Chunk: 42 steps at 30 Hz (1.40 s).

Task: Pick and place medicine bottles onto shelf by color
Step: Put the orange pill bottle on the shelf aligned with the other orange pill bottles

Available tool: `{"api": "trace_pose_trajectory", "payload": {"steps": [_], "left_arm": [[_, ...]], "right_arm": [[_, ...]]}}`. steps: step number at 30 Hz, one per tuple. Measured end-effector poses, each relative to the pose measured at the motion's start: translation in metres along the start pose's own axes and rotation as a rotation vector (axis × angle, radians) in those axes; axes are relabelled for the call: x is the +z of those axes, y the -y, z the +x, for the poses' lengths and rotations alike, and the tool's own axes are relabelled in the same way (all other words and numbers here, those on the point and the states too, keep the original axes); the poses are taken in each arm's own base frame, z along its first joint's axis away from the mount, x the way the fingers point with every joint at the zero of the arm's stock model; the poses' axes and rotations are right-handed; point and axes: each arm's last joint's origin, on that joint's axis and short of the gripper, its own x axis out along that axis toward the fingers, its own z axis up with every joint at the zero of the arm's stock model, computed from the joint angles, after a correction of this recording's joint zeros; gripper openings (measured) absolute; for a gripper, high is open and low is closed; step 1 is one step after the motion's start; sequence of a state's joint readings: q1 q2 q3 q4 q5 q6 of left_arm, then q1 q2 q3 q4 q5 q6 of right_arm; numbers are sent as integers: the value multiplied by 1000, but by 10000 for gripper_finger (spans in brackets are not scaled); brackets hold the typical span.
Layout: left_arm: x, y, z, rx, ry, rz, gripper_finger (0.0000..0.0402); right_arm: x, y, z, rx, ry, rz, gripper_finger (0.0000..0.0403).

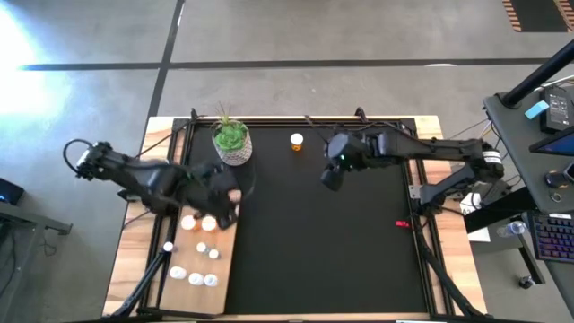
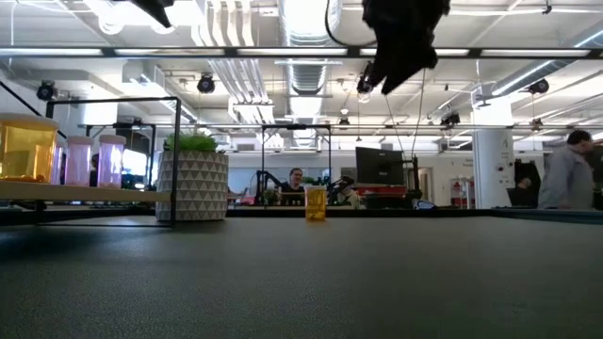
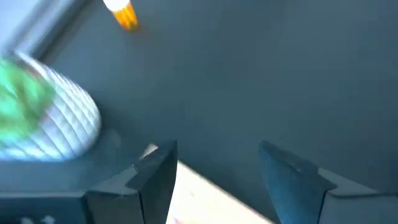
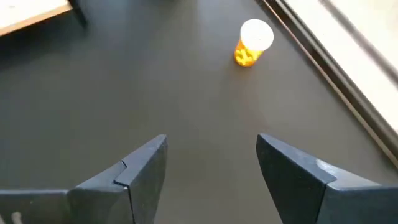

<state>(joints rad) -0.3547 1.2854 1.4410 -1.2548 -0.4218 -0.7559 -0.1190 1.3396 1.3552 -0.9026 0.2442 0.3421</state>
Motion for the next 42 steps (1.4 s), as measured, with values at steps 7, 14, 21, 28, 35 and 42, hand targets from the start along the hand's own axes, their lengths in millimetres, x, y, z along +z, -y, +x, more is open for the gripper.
{"api": "trace_pose_trajectory", "payload": {"steps": [7,14,21,28,35,42], "left_arm": [[34,-25,-10,24,274,114,209],[60,-38,-11,82,426,276,209],[79,-62,12,205,397,223,209],[105,-85,59,287,344,163,208],[130,-91,135,243,301,132,208],[144,-113,193,-1,287,-46,208]], "right_arm": [[-22,16,35,10,120,-8,237],[-45,16,65,78,353,65,237],[-60,10,85,93,300,104,237],[-58,13,86,47,252,85,237],[-52,22,76,-19,159,-34,237],[-62,30,60,-22,198,-98,237]]}}
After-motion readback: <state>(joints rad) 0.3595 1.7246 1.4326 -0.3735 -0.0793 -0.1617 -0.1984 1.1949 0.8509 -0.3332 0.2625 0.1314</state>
